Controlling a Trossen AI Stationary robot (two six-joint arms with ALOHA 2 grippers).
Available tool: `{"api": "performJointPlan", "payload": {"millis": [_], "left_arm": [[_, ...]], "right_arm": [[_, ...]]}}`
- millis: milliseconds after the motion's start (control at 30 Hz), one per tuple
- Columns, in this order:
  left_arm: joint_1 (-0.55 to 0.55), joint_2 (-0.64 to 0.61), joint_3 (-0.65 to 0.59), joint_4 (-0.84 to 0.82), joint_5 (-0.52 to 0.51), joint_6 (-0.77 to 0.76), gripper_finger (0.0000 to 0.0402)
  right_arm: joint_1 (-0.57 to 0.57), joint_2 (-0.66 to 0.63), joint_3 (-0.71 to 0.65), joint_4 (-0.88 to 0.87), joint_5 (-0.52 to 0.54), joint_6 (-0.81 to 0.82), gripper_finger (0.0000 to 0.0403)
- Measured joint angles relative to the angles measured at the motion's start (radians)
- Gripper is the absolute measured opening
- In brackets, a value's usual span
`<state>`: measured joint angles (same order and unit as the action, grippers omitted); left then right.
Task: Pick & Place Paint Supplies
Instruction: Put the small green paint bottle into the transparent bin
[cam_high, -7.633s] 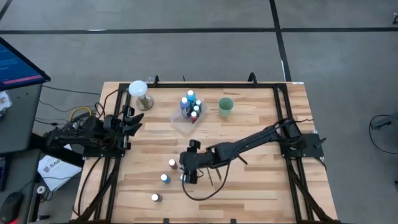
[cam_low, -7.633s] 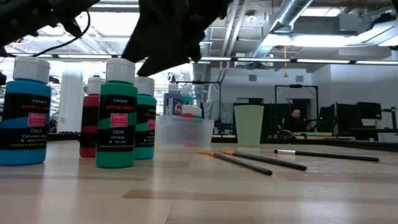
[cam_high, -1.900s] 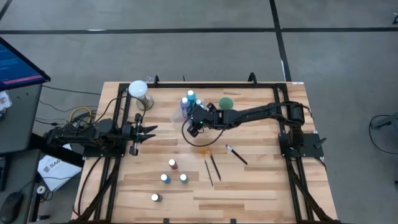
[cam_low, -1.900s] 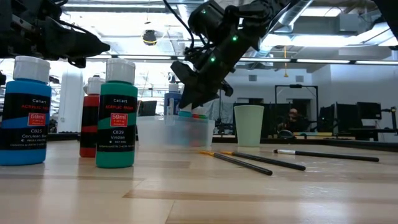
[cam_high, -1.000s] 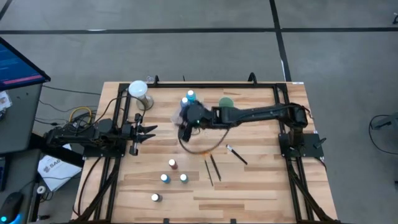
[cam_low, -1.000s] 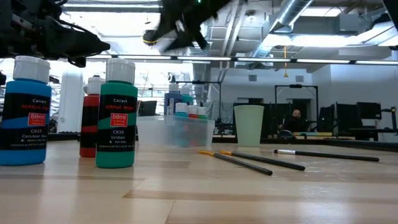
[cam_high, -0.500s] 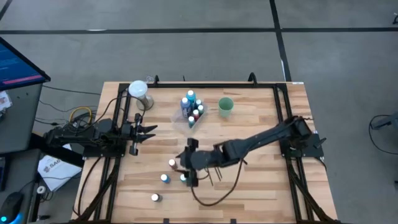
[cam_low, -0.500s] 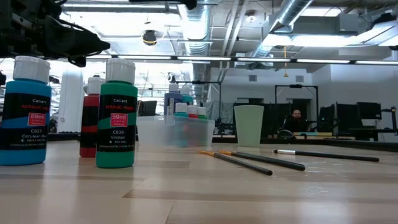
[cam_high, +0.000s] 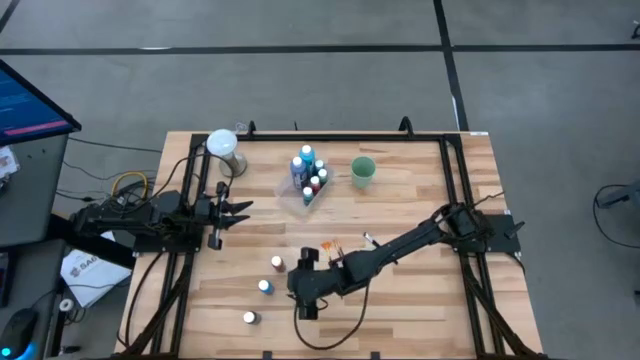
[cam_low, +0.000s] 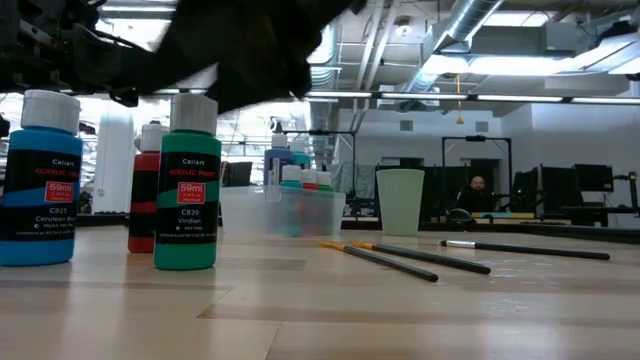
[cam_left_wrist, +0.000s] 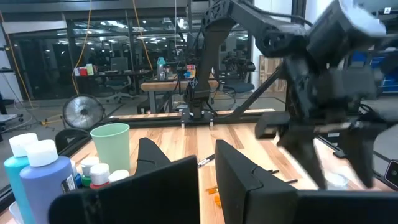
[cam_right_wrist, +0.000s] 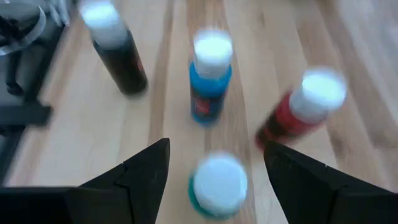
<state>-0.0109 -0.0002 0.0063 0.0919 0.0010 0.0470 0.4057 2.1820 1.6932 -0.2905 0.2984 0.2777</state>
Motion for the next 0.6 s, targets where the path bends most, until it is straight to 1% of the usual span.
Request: {"api": "performJointPlan", "payload": {"millis": [167, 267, 400, 600], "left_arm": [[0.0, 0.0, 0.0, 0.0, 0.0, 0.0, 0.0001], [0.0, 0.0, 0.0, 0.001, 0.0, 0.0, 0.0001], [0.0, 0.0, 0.0, 0.003, 0.0, 0.0, 0.0001], [0.0, 0.0, 0.0, 0.003, 0.0, 0.0, 0.0001]], "right_arm": [[0.0, -0.001, 0.0, -0.041, 0.013, 0.004, 0.0255], [-0.006, -0.001, 0.0, -0.05, 0.017, 0.004, 0.0246], [-0.008, -0.001, 0.0, -0.05, 0.009, -0.01, 0.0214], [-0.011, -0.001, 0.0, -0.051, -0.01, -0.023, 0.0151]]}}
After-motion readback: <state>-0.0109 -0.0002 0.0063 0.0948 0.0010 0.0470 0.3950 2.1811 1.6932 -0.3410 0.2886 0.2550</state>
